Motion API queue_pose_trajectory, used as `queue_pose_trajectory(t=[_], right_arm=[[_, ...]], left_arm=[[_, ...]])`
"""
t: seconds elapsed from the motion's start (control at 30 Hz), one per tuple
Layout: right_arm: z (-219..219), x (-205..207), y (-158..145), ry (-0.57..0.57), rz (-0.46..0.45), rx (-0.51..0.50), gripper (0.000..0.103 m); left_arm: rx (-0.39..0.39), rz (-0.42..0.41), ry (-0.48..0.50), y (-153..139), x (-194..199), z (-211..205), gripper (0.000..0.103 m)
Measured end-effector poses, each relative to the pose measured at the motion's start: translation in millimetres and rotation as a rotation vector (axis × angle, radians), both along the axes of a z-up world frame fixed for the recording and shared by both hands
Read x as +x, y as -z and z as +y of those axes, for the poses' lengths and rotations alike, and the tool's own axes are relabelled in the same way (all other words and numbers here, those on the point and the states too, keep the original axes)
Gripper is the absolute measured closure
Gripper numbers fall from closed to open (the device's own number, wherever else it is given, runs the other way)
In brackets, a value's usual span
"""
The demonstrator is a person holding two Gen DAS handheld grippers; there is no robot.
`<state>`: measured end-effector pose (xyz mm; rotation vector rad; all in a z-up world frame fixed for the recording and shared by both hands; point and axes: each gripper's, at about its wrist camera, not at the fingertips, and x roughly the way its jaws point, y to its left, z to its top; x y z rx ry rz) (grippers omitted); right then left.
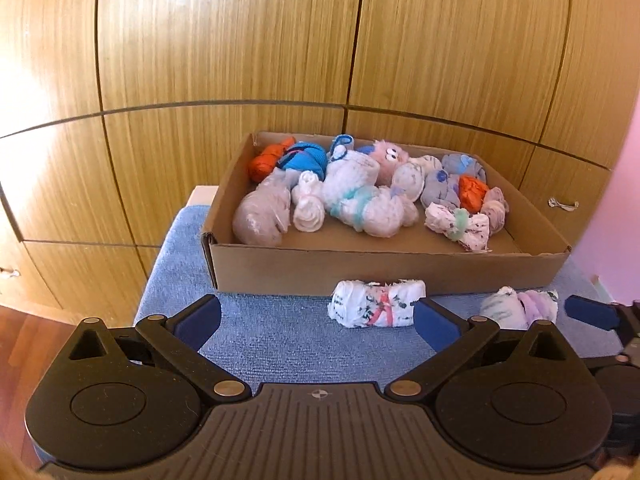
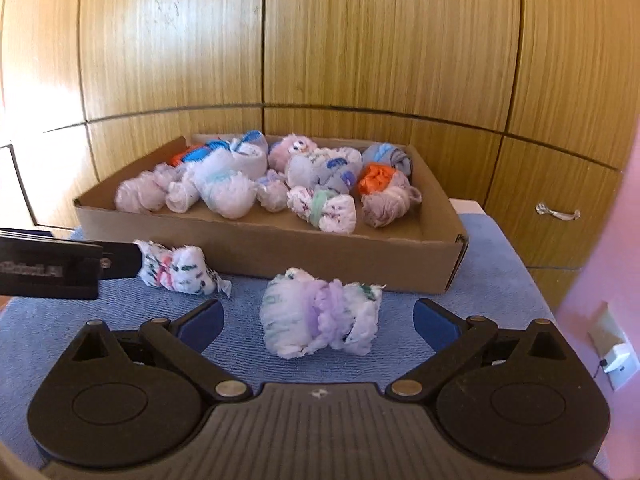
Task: Organize objects
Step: 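Move both grippers back to the remaining socks on the towel, then grasp the white red-tied bundle with the left gripper while the right grasps the white lilac-green bundle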
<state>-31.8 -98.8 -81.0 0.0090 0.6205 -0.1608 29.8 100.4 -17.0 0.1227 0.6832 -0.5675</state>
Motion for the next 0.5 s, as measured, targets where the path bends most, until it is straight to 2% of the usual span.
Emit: queue_pose_trajectory(t=[0.07, 0.13, 0.2, 0.23, 0.5], right_arm=[[0.9, 3.2, 2.8, 0.021, 0.008, 0.011, 0.009], [1.3, 5.1, 4.7, 0.028, 0.012, 0.017, 0.020], [-2.9, 5.6, 6.0, 0.033, 0.022, 0.040, 0.039], [-6.9, 3.9, 6.0, 0.030, 0.019, 0.065, 0.043], [-39.8, -29.0, -0.6, -0.043, -0.017, 0.119, 0.043]], left_arm=[[0.003, -0.005, -0.003, 0.4, 0.5, 0.4, 0.000], [0.005, 0.006, -0.004, 2.2, 1.7, -1.6, 0.000], [0.006, 0.025, -0.002, 5.7, 3.8, -4.7, 0.000], [0.003, 0.030, 0.002, 7.0, 4.2, -6.3, 0.000], [0.014, 0.043, 0.033, 17.3, 3.5, -30.6, 0.000]])
